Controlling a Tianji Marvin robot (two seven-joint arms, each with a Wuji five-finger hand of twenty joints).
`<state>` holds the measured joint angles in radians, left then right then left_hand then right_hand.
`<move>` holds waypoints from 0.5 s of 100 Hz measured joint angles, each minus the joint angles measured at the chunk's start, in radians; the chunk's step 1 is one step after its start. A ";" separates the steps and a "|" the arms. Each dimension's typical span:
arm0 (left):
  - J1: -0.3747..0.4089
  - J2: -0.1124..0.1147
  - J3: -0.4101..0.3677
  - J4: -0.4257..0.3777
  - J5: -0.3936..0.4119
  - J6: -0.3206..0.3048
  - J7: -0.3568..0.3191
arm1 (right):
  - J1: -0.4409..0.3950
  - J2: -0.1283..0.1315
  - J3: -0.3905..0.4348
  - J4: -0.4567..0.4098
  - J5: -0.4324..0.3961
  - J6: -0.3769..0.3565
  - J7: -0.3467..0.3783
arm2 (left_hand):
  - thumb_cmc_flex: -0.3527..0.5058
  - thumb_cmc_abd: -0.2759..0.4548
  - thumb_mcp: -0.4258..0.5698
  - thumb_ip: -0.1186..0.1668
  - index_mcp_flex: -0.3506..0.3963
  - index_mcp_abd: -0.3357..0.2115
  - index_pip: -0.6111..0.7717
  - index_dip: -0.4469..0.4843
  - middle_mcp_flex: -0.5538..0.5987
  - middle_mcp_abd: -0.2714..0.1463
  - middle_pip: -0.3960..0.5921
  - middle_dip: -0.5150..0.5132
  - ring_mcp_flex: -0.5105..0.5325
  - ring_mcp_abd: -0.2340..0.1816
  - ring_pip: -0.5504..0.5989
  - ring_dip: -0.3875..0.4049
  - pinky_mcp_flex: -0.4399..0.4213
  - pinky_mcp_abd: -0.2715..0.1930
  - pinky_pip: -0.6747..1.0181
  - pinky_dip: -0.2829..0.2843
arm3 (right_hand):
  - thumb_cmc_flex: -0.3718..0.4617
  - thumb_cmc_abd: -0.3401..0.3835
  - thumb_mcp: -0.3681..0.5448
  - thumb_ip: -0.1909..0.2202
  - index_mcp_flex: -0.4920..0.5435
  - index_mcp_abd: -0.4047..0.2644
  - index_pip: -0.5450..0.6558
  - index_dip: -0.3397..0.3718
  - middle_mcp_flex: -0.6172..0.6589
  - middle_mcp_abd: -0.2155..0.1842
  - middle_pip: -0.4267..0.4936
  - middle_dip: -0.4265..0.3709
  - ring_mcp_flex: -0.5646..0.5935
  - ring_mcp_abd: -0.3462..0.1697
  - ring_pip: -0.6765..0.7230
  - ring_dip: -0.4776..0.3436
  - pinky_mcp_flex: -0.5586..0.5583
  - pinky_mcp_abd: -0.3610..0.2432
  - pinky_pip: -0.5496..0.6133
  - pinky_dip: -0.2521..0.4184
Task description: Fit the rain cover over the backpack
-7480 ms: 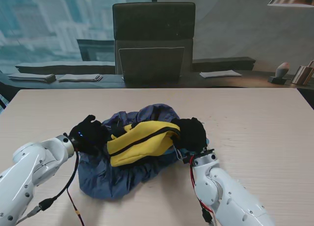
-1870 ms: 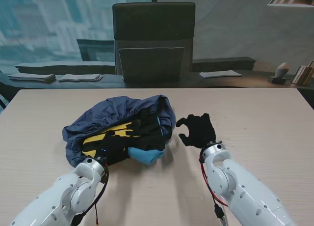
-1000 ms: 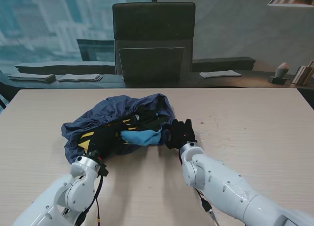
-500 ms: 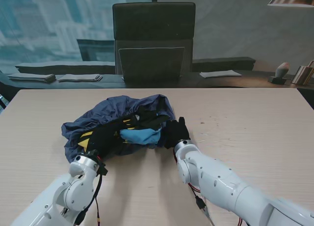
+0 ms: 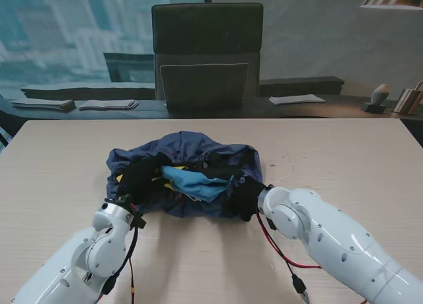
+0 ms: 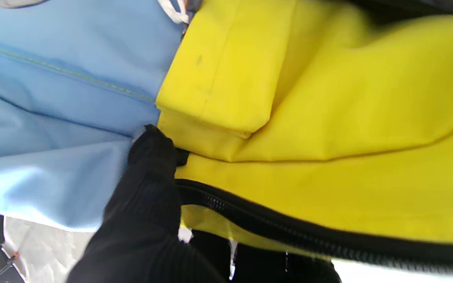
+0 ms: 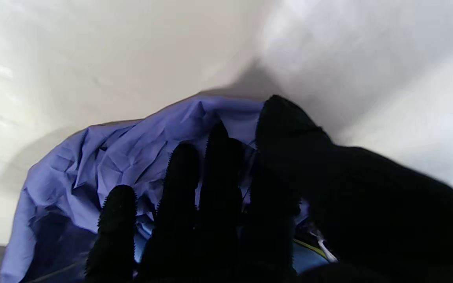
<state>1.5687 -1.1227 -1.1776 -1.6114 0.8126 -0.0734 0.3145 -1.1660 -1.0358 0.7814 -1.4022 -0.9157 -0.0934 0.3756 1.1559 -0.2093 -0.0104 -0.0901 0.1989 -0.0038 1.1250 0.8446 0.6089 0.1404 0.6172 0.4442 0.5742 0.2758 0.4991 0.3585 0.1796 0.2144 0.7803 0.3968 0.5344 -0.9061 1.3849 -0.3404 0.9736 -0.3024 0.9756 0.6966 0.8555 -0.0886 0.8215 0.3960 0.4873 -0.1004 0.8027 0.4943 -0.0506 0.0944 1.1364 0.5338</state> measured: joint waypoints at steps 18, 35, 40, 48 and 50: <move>-0.010 0.000 0.006 0.012 -0.020 -0.010 -0.007 | -0.139 0.042 0.149 -0.121 -0.016 -0.138 0.095 | 0.000 0.000 0.000 0.000 0.000 -0.022 0.001 0.000 -0.002 -0.012 0.000 -0.012 0.000 -0.024 -0.001 -0.016 -0.005 -0.004 0.000 0.000 | 0.000 0.007 0.000 -0.004 0.001 0.000 -0.013 0.012 0.031 0.000 0.000 0.034 0.039 -0.001 0.000 -0.001 0.000 0.003 0.023 0.011; -0.022 -0.009 0.020 0.035 -0.165 -0.057 -0.009 | -0.168 0.055 0.144 -0.135 0.015 -0.120 0.079 | -0.067 -0.078 0.167 0.000 0.067 -0.007 0.002 0.000 0.068 0.010 -0.001 0.034 0.050 0.005 -0.001 0.010 0.003 0.009 0.013 0.001 | -0.032 0.174 -0.176 0.010 -0.185 -0.064 -0.105 -0.091 -0.093 0.040 0.037 0.114 0.074 0.043 0.042 0.023 0.013 0.024 0.050 0.027; -0.025 -0.016 0.023 0.041 -0.196 -0.065 0.000 | -0.161 0.056 0.137 -0.140 0.064 -0.092 0.111 | -0.128 -0.117 0.289 0.000 0.079 -0.007 0.014 0.000 0.096 0.012 -0.002 0.057 0.074 0.015 0.002 0.026 0.017 0.019 0.019 0.002 | -0.067 0.228 -0.210 0.029 -0.289 -0.049 -0.179 -0.159 -0.159 0.049 0.037 0.115 0.053 0.051 0.062 0.025 0.002 0.024 0.049 0.027; -0.023 -0.027 0.022 0.042 -0.202 -0.071 0.007 | -0.155 0.056 0.141 -0.152 0.113 -0.067 0.159 | -0.203 -0.168 0.427 0.000 0.116 -0.007 0.025 0.000 0.147 0.013 -0.002 0.134 0.122 0.025 0.042 0.073 0.035 0.036 0.053 0.016 | -0.138 0.303 -0.259 0.139 -0.397 -0.024 -0.303 -0.181 -0.210 0.055 0.037 0.106 0.053 0.052 0.004 0.005 0.001 0.025 0.040 0.031; -0.023 -0.029 0.021 0.042 -0.203 -0.074 0.007 | -0.156 0.056 0.146 -0.155 0.111 -0.070 0.161 | -0.215 -0.173 0.443 0.000 0.121 -0.007 0.026 0.000 0.156 0.013 -0.001 0.162 0.131 0.029 0.059 0.089 0.037 0.046 0.064 0.023 | -0.152 0.317 -0.273 0.149 -0.423 -0.024 -0.324 -0.183 -0.217 0.058 0.037 0.105 0.053 0.052 0.002 0.004 0.000 0.025 0.035 0.031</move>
<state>1.5461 -1.1514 -1.1569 -1.5695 0.6100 -0.1478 0.3218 -1.3223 -0.9802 0.9272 -1.5567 -0.8052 -0.1637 0.5370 0.9414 -0.3821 0.4326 -0.0901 0.3196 -0.0106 1.1506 0.8446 0.7645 0.1531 0.6163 0.6060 0.7052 0.3044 0.5584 0.4471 0.2163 0.2607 0.8444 0.4200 0.3826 -0.5888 1.1122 -0.1918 0.5504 -0.3260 0.6520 0.5137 0.6390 -0.0305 0.8580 0.5006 0.5408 -0.0480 0.8048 0.4980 -0.0501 0.1191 1.1716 0.5647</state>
